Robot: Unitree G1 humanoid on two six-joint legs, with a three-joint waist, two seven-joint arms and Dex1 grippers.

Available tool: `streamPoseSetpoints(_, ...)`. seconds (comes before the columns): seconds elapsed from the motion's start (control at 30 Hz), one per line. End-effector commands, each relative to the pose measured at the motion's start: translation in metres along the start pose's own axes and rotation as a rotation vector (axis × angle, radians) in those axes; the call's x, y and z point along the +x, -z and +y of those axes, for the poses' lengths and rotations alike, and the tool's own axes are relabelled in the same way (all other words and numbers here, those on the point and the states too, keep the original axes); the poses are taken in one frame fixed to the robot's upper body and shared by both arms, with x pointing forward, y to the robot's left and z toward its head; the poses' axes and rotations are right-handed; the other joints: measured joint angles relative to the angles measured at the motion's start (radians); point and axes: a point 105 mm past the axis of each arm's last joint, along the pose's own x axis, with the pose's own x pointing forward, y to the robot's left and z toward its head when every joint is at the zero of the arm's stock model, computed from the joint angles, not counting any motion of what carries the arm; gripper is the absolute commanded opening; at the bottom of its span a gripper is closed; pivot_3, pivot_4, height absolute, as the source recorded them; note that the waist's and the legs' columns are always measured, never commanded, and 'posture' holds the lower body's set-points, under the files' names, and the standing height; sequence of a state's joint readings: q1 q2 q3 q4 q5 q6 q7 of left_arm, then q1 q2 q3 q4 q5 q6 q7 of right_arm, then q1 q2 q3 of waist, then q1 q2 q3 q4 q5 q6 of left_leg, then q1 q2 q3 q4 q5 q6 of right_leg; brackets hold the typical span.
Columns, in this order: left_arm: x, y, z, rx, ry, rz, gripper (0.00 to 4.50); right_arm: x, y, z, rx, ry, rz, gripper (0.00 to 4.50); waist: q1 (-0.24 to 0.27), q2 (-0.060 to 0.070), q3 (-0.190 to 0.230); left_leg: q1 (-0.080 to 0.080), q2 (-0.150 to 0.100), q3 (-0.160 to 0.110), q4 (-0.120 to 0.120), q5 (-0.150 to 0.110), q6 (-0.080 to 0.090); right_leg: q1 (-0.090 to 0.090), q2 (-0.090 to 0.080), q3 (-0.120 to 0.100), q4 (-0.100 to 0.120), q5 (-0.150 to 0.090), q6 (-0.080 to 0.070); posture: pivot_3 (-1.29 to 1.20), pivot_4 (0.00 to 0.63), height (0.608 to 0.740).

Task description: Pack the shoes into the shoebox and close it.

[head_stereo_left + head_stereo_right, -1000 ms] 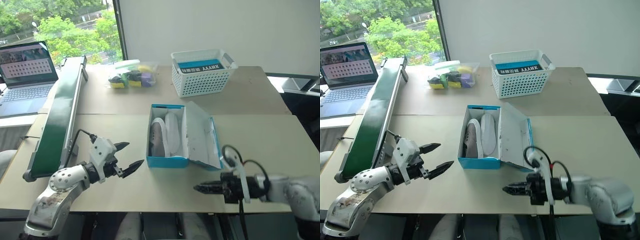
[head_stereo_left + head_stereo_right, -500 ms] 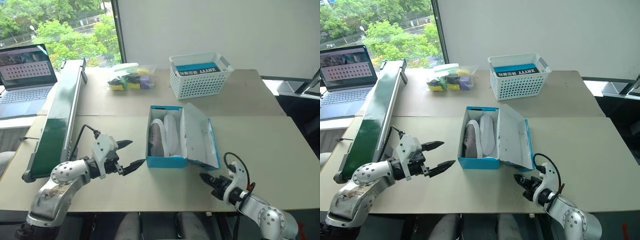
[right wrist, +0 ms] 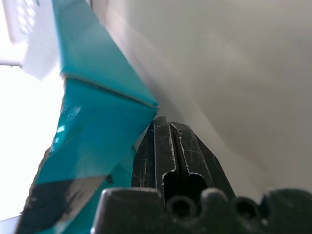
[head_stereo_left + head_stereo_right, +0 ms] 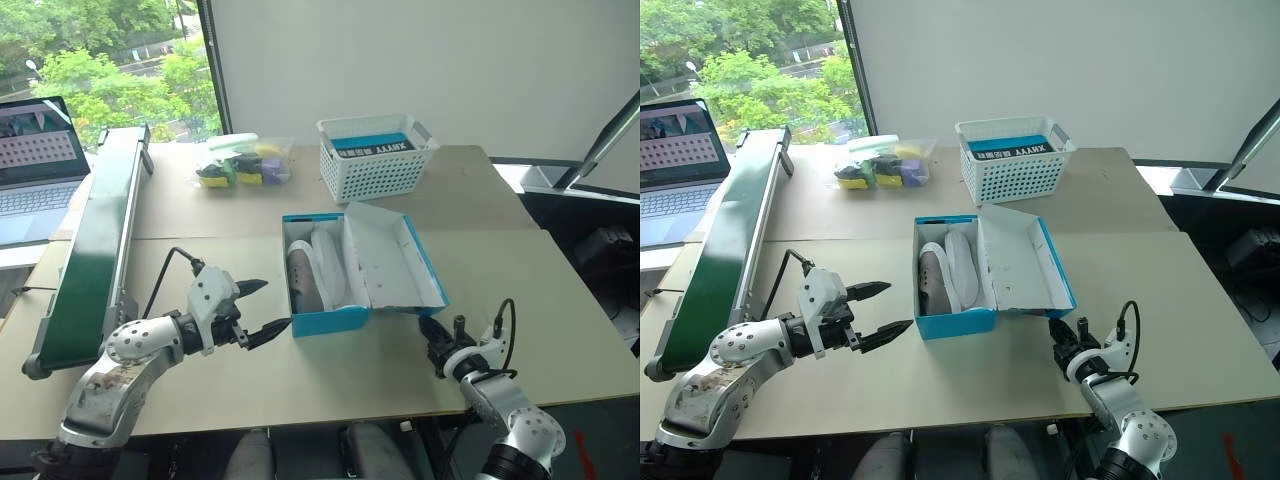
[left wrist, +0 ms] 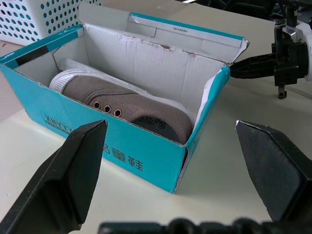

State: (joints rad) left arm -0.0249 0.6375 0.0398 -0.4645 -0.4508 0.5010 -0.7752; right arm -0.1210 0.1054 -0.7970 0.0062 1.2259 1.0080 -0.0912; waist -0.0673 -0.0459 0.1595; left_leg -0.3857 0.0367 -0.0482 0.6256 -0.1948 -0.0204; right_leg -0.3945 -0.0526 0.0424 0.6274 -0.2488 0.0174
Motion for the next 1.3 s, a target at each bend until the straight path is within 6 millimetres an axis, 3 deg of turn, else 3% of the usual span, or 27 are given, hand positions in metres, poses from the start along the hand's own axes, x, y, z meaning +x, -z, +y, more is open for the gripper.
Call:
streamPoseSetpoints(0.03,-0.001,-0.010,-0.004,0.042,0.002,-0.030,4.50,0.009,0.009,0.034,0.104,-0.186,-0.004,0.06,-0.003,0.002,0.001,-0.001,0.000,0.001,0.000,0.000,0.000,-0.002,0.000,0.001,0.000,0.000,0.000,0.00,0.150,0.739)
streamPoseSetpoints(0.13,-0.001,-0.009,-0.004,0.039,-0.009,-0.030,4.50,0.009,0.010,0.071,0.086,-0.350,0.017,0.06,-0.001,0.018,0.010,-0.008,-0.003,0.003,0.000,0.000,0.000,-0.011,-0.001,0.003,0.002,0.004,0.002,0.00,0.150,0.739)
streamPoseSetpoints(0.17,-0.002,-0.009,-0.004,0.039,-0.012,-0.030,4.50,0.008,0.011,0.081,0.080,-0.393,0.025,0.06,0.000,0.022,0.010,-0.010,-0.005,0.005,0.000,0.000,0.001,-0.013,-0.001,0.004,0.003,0.008,0.010,0.00,0.150,0.739)
streamPoseSetpoints(0.2,-0.002,-0.009,-0.004,0.038,-0.014,-0.029,4.50,0.008,0.011,0.086,0.078,-0.420,0.030,0.06,0.001,0.024,0.010,-0.013,-0.005,0.005,0.000,0.000,0.002,-0.016,0.000,0.004,0.004,0.009,0.011,0.00,0.150,0.739)
streamPoseSetpoints(0.33,-0.005,-0.008,-0.004,0.032,-0.038,-0.026,4.50,-0.003,0.021,0.140,0.044,-0.665,0.099,0.06,0.004,0.026,0.010,-0.025,-0.004,0.005,0.000,-0.003,0.005,-0.030,0.003,0.005,0.009,0.012,0.004,0.00,0.150,0.739)
streamPoseSetpoints(0.5,-0.008,-0.007,-0.006,0.024,-0.057,-0.027,4.50,-0.021,0.038,0.170,-0.012,-0.841,0.198,0.06,0.007,0.026,0.010,-0.023,-0.004,0.005,0.002,-0.004,0.008,-0.029,0.003,0.006,0.012,0.010,0.006,0.00,0.150,0.739)
streamPoseSetpoints(0.63,-0.013,-0.007,-0.009,0.016,-0.100,-0.034,4.50,-0.037,0.079,0.191,-0.223,-0.976,0.453,0.06,0.012,0.026,0.010,-0.021,-0.004,0.006,0.003,-0.004,0.007,-0.028,0.003,0.007,0.012,0.007,0.011,0.00,0.150,0.739)
streamPoseSetpoints(0.8,-0.021,-0.006,-0.011,0.005,-0.147,-0.029,4.50,-0.024,0.125,0.194,-0.582,-0.929,0.663,0.06,0.005,0.026,0.010,-0.020,-0.002,0.009,0.003,-0.004,0.008,-0.029,0.007,0.011,0.013,0.007,0.010,0.00,0.150,0.739)
streamPoseSetpoints(0.97,-0.026,-0.006,-0.014,-0.002,-0.177,-0.027,4.50,0.004,0.140,0.219,-0.727,-0.925,0.626,0.06,0.003,0.025,0.010,-0.018,-0.001,0.012,0.003,-0.004,0.008,-0.030,0.008,0.015,0.014,0.007,0.010,0.00,0.150,0.739)
streamPoseSetpoints(1.1,-0.028,-0.006,-0.015,-0.013,-0.200,-0.030,4.50,0.033,0.162,0.229,-0.929,-0.875,0.605,0.06,0.009,0.025,0.010,-0.019,-0.002,0.012,0.003,-0.004,0.008,-0.030,0.008,0.016,0.013,0.008,0.010,0.00,0.150,0.739)
streamPoseSetpoints(1.2,-0.028,-0.005,-0.018,-0.017,-0.203,-0.031,4.50,0.044,0.177,0.240,-0.979,-0.892,0.609,0.06,0.008,0.024,0.010,-0.019,-0.002,0.014,0.003,-0.004,0.007,-0.031,0.009,0.017,0.014,0.010,0.007,0.00,0.150,0.739)
streamPoseSetpoints(1.3,-0.029,-0.006,-0.019,-0.023,-0.212,-0.033,4.50,0.070,0.188,0.220,-1.112,-0.778,0.619,0.06,0.008,0.024,0.010,-0.019,-0.002,0.014,0.002,-0.005,0.008,-0.031,0.009,0.018,0.014,0.011,0.004,0.00,0.150,0.739)
